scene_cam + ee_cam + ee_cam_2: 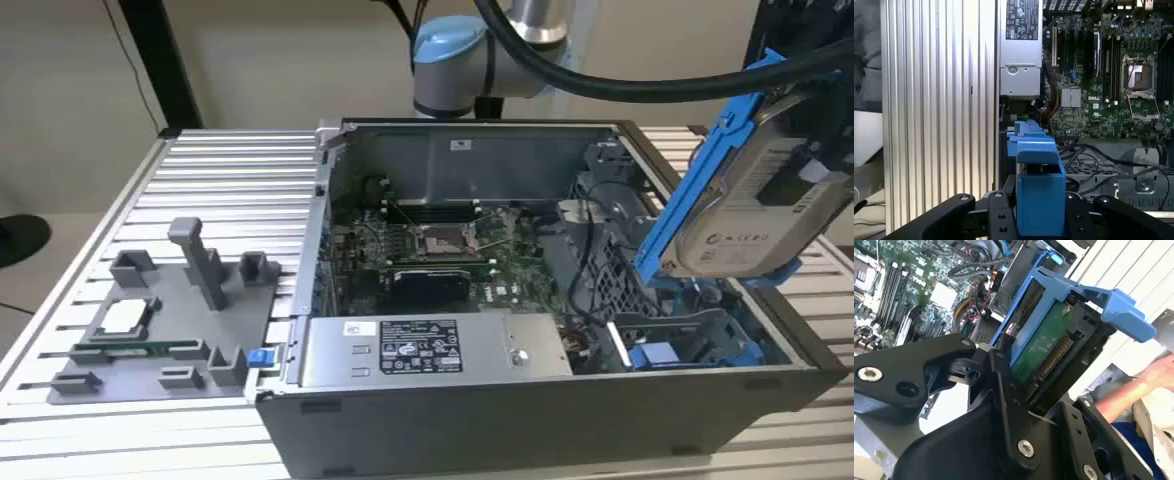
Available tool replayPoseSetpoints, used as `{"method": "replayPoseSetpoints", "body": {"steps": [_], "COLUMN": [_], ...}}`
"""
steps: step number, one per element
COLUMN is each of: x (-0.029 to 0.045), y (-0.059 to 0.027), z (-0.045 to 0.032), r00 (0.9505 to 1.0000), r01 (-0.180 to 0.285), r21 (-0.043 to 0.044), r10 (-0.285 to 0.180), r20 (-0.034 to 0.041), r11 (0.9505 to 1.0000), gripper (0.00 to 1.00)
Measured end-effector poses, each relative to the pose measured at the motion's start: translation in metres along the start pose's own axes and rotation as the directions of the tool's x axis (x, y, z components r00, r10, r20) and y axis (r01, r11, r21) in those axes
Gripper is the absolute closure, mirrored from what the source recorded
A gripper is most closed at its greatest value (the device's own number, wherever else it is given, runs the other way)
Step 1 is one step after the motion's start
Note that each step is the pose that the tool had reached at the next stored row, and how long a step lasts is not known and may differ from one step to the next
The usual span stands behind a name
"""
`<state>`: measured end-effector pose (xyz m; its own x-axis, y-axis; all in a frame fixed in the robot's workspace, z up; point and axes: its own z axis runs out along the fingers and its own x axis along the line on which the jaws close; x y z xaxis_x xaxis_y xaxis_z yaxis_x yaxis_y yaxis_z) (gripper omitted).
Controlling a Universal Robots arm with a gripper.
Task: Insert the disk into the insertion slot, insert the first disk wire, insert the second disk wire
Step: 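Insert the disk into the insertion slot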
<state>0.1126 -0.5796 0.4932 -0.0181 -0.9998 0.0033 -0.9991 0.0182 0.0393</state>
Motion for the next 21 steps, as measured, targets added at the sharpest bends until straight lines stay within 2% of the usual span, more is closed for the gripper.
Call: {"method": "replayPoseSetpoints", "body": {"steps": [7, 21], "x": [0.0, 0.0], "y": [0.0, -0.0004], "z": [0.0007, 0.0103], "r00": [1.0, 1.0], "r01": [0.0, 0.0], "r21": [0.0, 0.0], "r10": [0.0, 0.0], "r20": [0.0001, 0.0], "r11": [1.0, 1.0], "gripper": [1.0, 1.0]}}
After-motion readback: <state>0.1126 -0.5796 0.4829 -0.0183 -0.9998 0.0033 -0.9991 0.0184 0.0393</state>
